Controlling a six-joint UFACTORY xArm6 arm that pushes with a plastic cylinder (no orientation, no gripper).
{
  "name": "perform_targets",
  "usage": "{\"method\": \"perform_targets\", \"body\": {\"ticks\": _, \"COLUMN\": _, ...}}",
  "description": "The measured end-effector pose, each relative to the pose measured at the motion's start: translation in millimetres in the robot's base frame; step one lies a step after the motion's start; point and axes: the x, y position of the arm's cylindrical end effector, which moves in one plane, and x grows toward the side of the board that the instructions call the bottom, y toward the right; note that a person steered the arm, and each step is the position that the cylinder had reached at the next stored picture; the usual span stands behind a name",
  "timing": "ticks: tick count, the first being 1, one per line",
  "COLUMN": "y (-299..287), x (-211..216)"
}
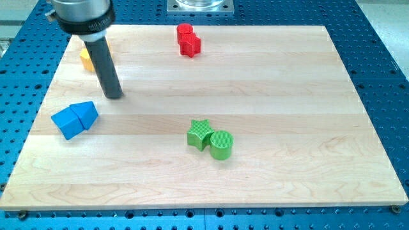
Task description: Separate the green star from the green circle
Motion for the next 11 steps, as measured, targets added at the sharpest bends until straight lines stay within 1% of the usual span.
{"method": "perform_targets", "body": {"ticks": 1, "y": 32, "x": 18}}
{"method": "perform_targets", "body": {"ticks": 2, "y": 33, "x": 86}}
{"method": "perform_targets", "body": {"ticks": 3, "y": 59, "x": 140}}
{"method": "perform_targets", "body": {"ticks": 4, "y": 107, "x": 142}}
{"method": "perform_targets", "body": {"ticks": 5, "y": 148, "x": 125}}
{"method": "perform_targets", "body": {"ticks": 6, "y": 167, "x": 86}}
{"method": "perform_targets", "body": {"ticks": 7, "y": 175, "x": 45}}
{"method": "perform_targets", "body": {"ticks": 8, "y": 177, "x": 43}}
{"method": "perform_targets", "body": {"ticks": 9, "y": 181, "x": 25}}
{"method": "perform_targets", "body": {"ticks": 10, "y": 181, "x": 20}}
{"method": "perform_targets", "body": {"ticks": 11, "y": 151, "x": 35}}
